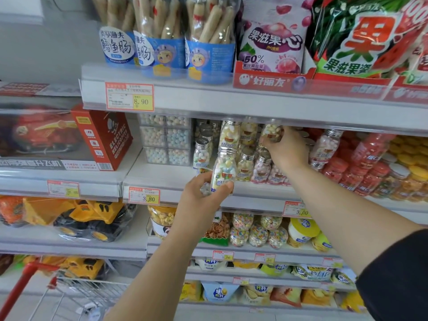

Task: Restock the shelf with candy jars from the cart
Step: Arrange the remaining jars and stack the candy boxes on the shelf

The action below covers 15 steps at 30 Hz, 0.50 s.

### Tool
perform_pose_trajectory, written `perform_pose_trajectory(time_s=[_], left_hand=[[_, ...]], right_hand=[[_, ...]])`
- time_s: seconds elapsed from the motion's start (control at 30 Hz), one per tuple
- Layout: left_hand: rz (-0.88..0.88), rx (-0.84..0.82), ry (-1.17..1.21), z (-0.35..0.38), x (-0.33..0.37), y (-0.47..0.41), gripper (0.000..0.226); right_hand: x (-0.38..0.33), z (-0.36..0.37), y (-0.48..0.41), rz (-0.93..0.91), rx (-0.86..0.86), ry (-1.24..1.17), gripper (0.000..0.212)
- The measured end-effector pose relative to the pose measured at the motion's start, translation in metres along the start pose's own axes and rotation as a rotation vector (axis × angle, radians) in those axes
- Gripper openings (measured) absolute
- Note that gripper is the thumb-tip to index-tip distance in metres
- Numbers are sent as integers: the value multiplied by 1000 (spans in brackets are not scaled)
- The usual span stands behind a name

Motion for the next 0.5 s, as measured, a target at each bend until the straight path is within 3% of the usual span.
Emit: perform_pose_trajectory(time_s=[0.37,0.5], left_hand=[[6,-12,43,2,-1,1,9],[-10,4,57,1,-4,0,22]], right_hand=[[9,3,-3,-28,-7,22,69],[9,-15,30,-93,197,-208,51]])
Point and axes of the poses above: each hand's wrist, its own y-axis away from the middle knuckle, its own z-axis out of the palm, x = y × z, the point moved 8 cm from there along -y, towards the middle knuckle, and after that the axes turned 5 degrees about -x, right-handed, at the moved point
